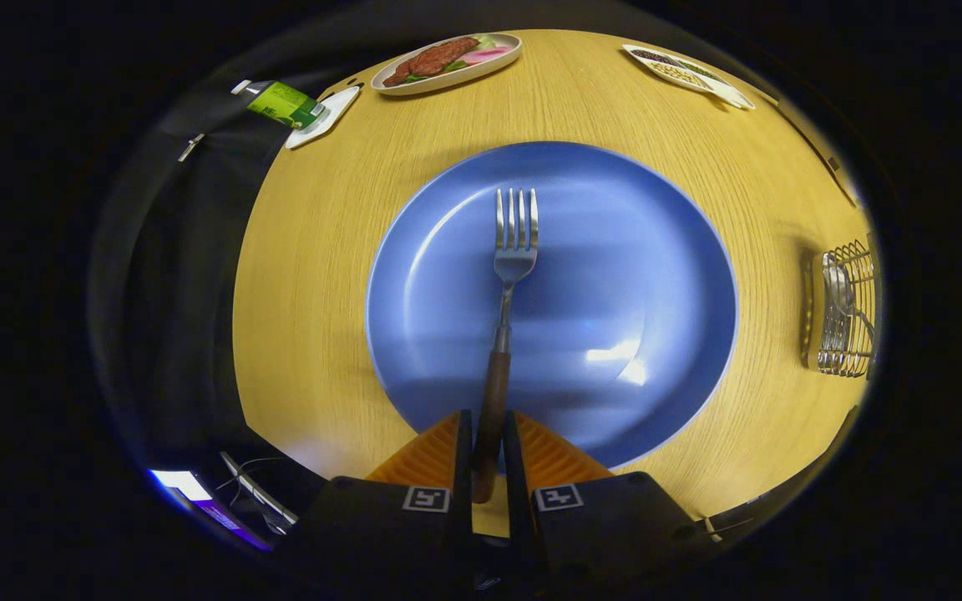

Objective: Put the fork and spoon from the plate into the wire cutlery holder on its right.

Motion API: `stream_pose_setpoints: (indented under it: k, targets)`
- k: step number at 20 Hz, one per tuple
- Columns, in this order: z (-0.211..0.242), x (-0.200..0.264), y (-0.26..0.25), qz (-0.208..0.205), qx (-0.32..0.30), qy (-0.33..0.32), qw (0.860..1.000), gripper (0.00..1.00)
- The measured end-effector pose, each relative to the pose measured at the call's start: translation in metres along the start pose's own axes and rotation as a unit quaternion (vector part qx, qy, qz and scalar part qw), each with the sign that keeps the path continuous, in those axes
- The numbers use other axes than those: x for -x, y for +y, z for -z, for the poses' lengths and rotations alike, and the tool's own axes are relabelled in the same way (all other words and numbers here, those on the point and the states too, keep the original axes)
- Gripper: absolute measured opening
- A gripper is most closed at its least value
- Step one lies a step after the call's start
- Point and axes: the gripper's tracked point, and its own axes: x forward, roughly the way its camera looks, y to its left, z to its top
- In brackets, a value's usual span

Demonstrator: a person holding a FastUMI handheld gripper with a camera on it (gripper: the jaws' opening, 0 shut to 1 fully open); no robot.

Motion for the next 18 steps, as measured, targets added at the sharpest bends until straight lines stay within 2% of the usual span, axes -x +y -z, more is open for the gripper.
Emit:
stream_pose_setpoints:
  k: [2,6,12,18]
  targets:
    - [0.001,0.002,0.002,-0.018,0.001,0.000,1.000,0.15]
    - [0.003,0.004,0.000,-0.057,0.014,-0.001,0.998,0.07]
    - [-0.002,0.036,-0.012,-0.055,0.048,-0.026,0.997,0.07]
    - [0.001,0.102,-0.024,-0.072,0.082,-0.049,0.993,0.07]
